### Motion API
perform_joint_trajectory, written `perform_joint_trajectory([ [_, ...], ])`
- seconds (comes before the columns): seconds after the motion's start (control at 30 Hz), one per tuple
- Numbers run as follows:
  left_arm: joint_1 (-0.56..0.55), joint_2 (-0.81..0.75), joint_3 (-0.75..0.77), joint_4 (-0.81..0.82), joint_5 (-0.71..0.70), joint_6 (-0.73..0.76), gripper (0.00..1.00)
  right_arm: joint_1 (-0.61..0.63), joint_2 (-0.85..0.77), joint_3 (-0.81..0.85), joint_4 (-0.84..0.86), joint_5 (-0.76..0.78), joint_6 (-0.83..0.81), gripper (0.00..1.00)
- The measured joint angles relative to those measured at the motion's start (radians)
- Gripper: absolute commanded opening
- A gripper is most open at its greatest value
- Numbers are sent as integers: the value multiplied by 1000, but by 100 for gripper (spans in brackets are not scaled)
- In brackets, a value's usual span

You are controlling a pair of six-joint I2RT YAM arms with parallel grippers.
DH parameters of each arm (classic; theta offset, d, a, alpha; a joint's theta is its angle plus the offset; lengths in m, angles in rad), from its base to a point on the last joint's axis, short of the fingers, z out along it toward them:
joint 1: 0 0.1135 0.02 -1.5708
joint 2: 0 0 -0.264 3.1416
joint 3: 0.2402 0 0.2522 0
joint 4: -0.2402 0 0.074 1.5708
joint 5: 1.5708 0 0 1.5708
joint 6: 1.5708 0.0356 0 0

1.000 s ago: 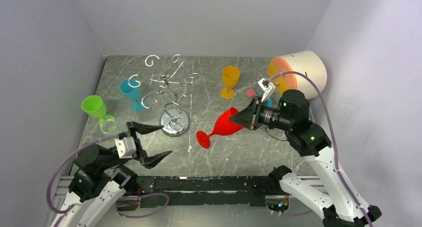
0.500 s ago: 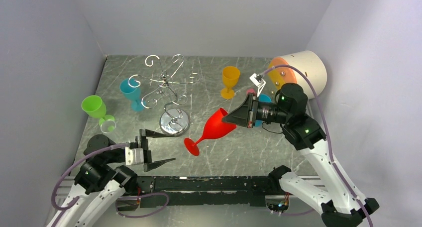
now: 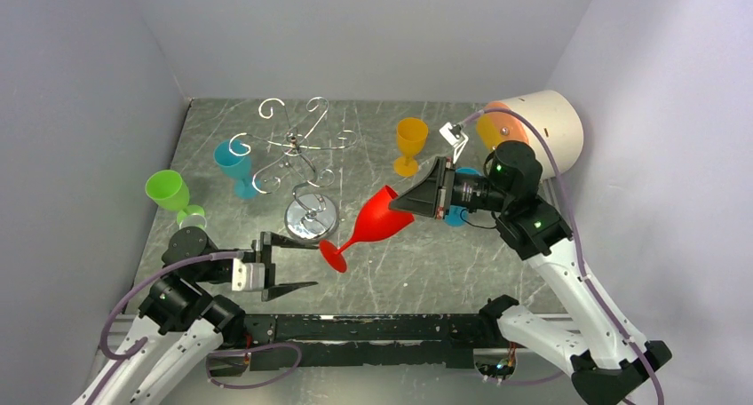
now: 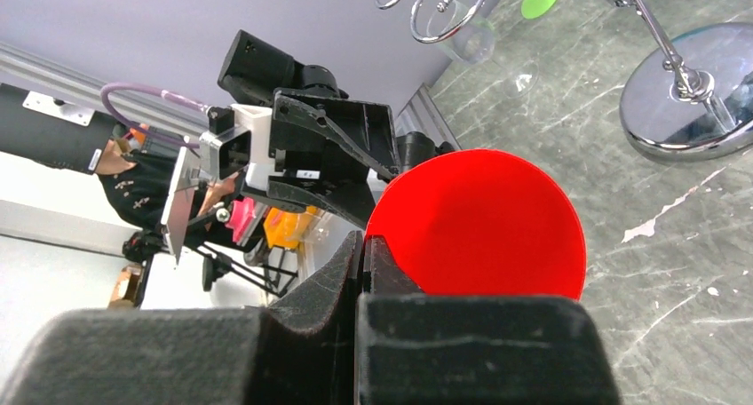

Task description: Place the wine glass upside down on the wine glass rack

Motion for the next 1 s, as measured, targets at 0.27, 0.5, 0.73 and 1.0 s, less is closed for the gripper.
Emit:
perform_joint_trajectory([
  [0.27, 0, 12, 0, 2, 10, 14, 69, 46, 33, -13, 46, 8, 26, 0],
  [0.5, 0, 20, 0, -5, 17, 37, 57, 116, 51, -28, 65, 44, 26, 0],
  [0.73, 0, 59, 14, -33, 37, 79, 43, 130, 68, -29, 74, 61, 26, 0],
  [1.0, -7, 89, 38, -61, 104, 132, 7, 132, 67, -29, 63, 96, 6, 4],
])
